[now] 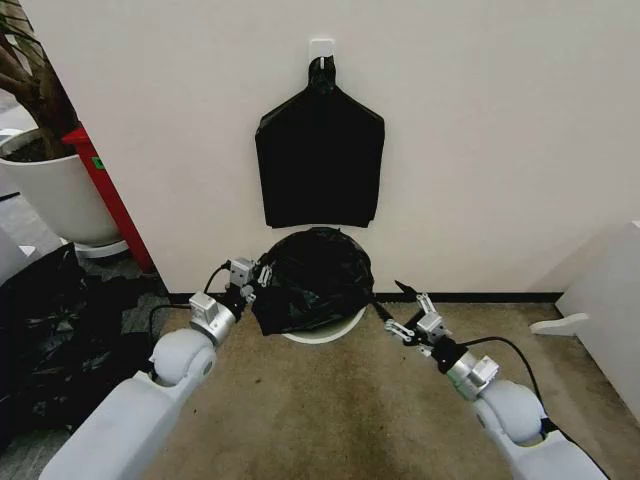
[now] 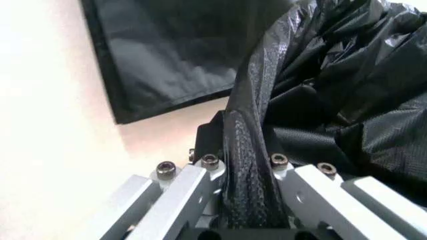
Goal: Place the garbage bag over the trash bin.
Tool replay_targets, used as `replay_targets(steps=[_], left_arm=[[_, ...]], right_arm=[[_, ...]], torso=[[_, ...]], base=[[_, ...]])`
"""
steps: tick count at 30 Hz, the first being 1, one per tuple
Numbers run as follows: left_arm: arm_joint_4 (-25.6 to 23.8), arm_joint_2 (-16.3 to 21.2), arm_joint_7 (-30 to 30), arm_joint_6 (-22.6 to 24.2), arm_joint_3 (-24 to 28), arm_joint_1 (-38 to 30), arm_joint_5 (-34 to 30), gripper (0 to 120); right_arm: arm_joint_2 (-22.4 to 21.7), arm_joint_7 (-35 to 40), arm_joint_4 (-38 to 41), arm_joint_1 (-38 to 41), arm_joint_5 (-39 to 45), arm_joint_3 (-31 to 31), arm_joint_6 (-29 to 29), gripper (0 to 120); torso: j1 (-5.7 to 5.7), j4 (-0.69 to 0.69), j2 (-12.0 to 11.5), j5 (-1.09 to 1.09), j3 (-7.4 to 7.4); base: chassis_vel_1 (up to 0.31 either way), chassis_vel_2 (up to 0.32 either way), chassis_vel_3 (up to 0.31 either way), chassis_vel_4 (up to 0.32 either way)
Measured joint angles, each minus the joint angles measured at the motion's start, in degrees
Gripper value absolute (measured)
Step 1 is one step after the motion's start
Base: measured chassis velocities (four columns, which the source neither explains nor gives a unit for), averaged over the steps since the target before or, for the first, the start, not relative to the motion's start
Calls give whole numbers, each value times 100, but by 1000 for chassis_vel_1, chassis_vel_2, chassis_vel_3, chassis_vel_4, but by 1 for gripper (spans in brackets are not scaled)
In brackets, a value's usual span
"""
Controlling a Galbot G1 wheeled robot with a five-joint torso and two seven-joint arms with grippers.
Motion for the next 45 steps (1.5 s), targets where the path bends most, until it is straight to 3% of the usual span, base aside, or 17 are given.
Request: replay_targets(steps=[4,8,18,25,28,34,37,45], left_arm=[[-56,-30,8,-36,102,34,272,3],[-69,-44,19,-107,149,62,408,3],[-146,-105,58,-175,218,111,606,3],[-145,-99,64,-178,223,105,624,3],[-147,-99,64,-178,218,106,625,3],[-184,-98,47,-175,172,105,540,3],[-205,-89,38,-164,153,105,493,3],[-329,0,-33,-66,8,73,151,3]], right_arm=[[77,361,420,-203,-657,-527,-398,97],[114,623,510,-228,-879,-835,-690,100],[258,1546,539,-44,-1088,-1422,-1638,64],[247,1605,564,-39,-991,-1410,-1771,36],[242,1562,537,-54,-1013,-1390,-1690,29],[186,909,316,-112,-1047,-1227,-977,4],[162,705,253,-119,-1043,-1170,-809,0],[90,-947,-348,-92,-649,-795,387,0]], torso=[[0,-2,0,0,0],[0,-1,-1,0,0],[0,-1,-1,0,1],[0,-1,-1,0,1],[0,-1,-1,0,1],[0,-1,-1,1,1],[0,-1,-1,0,1],[0,-1,-1,1,1]], base=[[0,0,0,0],[0,0,0,0],[0,0,0,0],[0,0,0,0],[0,0,0,0],[0,0,0,0],[0,0,0,0],[0,0,0,0]])
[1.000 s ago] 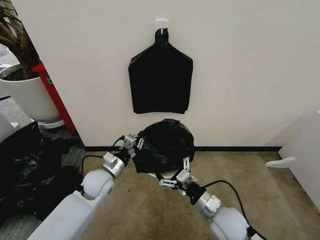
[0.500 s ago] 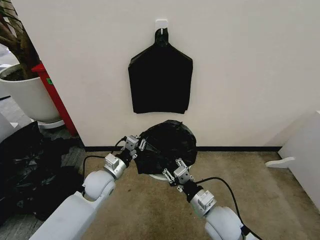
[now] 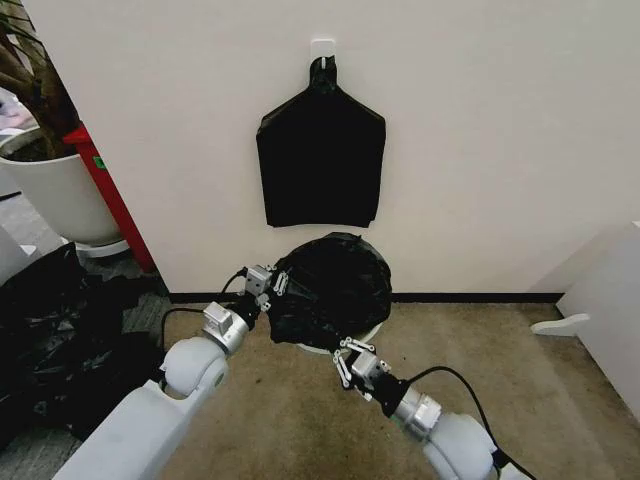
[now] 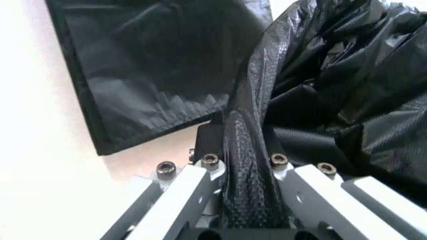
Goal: Place the garbage bag over the trash bin.
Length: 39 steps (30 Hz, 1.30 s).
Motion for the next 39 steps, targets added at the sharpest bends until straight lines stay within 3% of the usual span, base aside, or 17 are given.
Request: replay_targets(steps=[5,11,14,26,31,39], left_arm=[[-105,32,-12,92,-37,12,-254,3],[-203,47,-22,199,-38,41,-488,3],[-268,48,-17,284,-38,44,-624,3],[-328,17,31,320,-7,43,-653,3],[-360,-13,67,320,2,46,-685,3],[-408,-47,83,320,5,66,-771,3]], right_arm=[[47,-592,-413,83,-36,128,285,0],[161,-595,-838,197,-446,197,453,0],[235,-224,-1158,306,-1076,339,604,0],[339,958,-1654,467,-2320,730,745,0],[353,1530,-1744,416,-2031,541,404,0],[473,1470,-1897,332,-879,182,112,0]], torso=[[0,0,0,0,0],[0,0,0,0,0],[0,0,0,0,0],[0,0,0,0,0],[0,0,0,0,0],[0,0,0,0,0]], base=[[0,0,0,0],[0,0,0,0],[0,0,0,0],[0,0,0,0],[0,0,0,0],[0,0,0,0]])
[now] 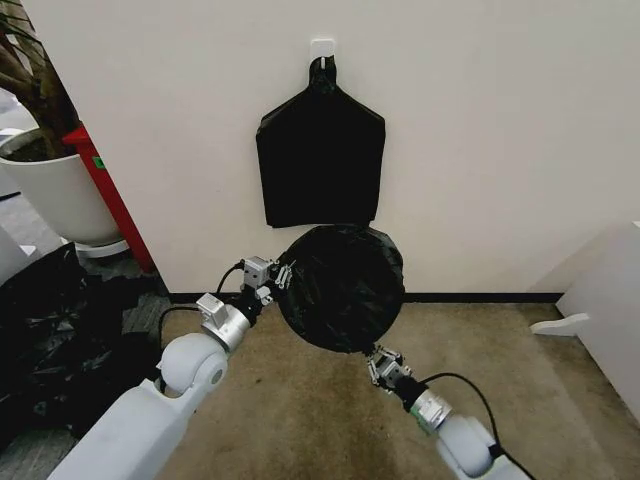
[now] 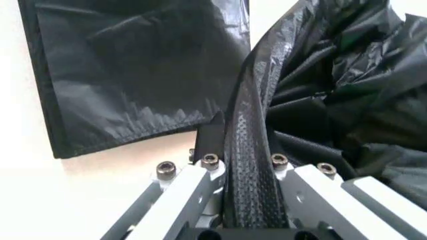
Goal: Place the garbage bag over the trash bin.
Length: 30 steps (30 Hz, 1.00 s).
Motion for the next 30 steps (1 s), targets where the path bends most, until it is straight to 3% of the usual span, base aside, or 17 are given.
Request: replay_targets(steps=[8,12,15,16,17,19,20,23,24,27,30], left_arm=[[-44,-13,-26,14,-27,2,-162,3],[-44,-5,-50,18,-40,7,-177,3],[21,-32,-144,23,-36,20,-114,3],[62,-51,-204,30,-20,12,-73,3],[126,-77,-248,32,6,-3,-18,3],[175,-100,-275,32,27,-8,18,3],[175,-100,-275,32,27,-8,18,3],[219,-148,-312,-21,42,54,216,3],[239,-166,-314,-81,66,87,331,3],[280,-214,-315,-228,135,141,556,3],[327,-313,-297,-406,211,189,806,3]], right_arm=[[182,-897,-130,-60,301,-117,392,0],[196,-602,-134,-63,-656,91,686,1],[24,-46,15,-77,-1750,548,806,14],[-100,-223,129,-142,-1529,661,931,18],[-275,-950,312,-255,-840,781,1189,23],[-391,-1711,480,-349,-239,845,1375,30],[-391,-1711,480,-349,-239,845,1375,30],[-557,-3123,987,-484,1218,809,1464,43],[-574,-3274,1222,-520,1602,730,1380,47],[-575,-3005,1680,-584,2046,511,1161,56],[-533,-1763,2249,-596,2184,84,693,61]], torso=[[0,0,0,-1,0],[0,0,0,0,0],[0,0,0,0,0],[0,0,0,0,0],[0,0,0,0,0],[0,-1,0,0,0],[0,-1,0,0,0],[0,-1,0,0,0],[0,0,0,0,0],[0,0,0,0,0],[0,0,0,-2,-1]], base=[[0,0,0,0],[0,0,0,0],[0,0,0,0],[0,0,0,0],[0,0,0,0],[0,0,0,0],[0,0,0,0],[0,0,0,0],[0,0,0,0],[0,0,0,0],[0,0,0,0]])
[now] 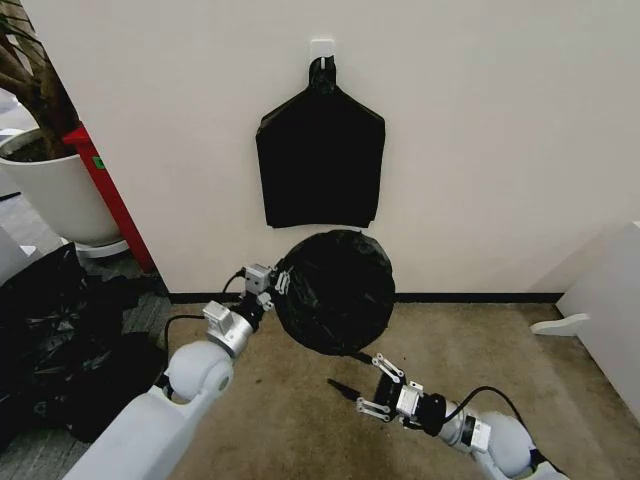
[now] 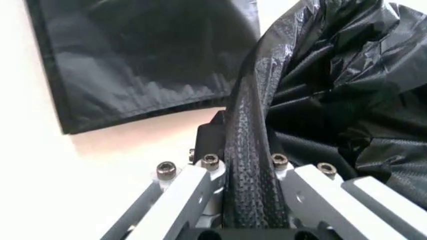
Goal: Place the garbage bag over the trash bin.
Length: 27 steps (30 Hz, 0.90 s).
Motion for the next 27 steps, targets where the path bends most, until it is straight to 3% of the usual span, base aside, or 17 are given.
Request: replay_targets(steps=[1,4,5,8,14,16,27], left_arm=[[24,-67,15,-128,33,28,147,3],[54,-141,54,-327,60,83,315,3],[54,-141,54,-327,60,83,315,3],[102,-177,136,-565,74,114,436,3],[159,-193,198,-721,96,106,589,3],[175,-203,209,-745,109,106,637,3],[186,-203,231,-776,121,154,789,3]], right_arm=[[29,1104,287,40,-90,-333,-485,53],[64,2823,655,141,-202,-873,-1535,42],[64,2823,655,141,-202,-873,-1535,42],[136,4234,919,322,-58,-1306,-2534,29],[243,4843,928,576,-81,-1437,-3105,11],[305,5267,831,805,-188,-1546,-3600,0],[396,6075,454,1715,-195,-1915,-5134,0]], torso=[[0,0,0,1,0],[0,0,0,0,0],[0,0,0,0,0],[0,0,0,0,0],[0,0,0,1,0],[0,-1,0,1,0],[0,0,0,1,1]], base=[[0,0,0,0],[0,0,0,0],[0,0,0,0],[0,0,0,0],[0,0,0,0],[0,0,0,0],[0,0,0,0]])
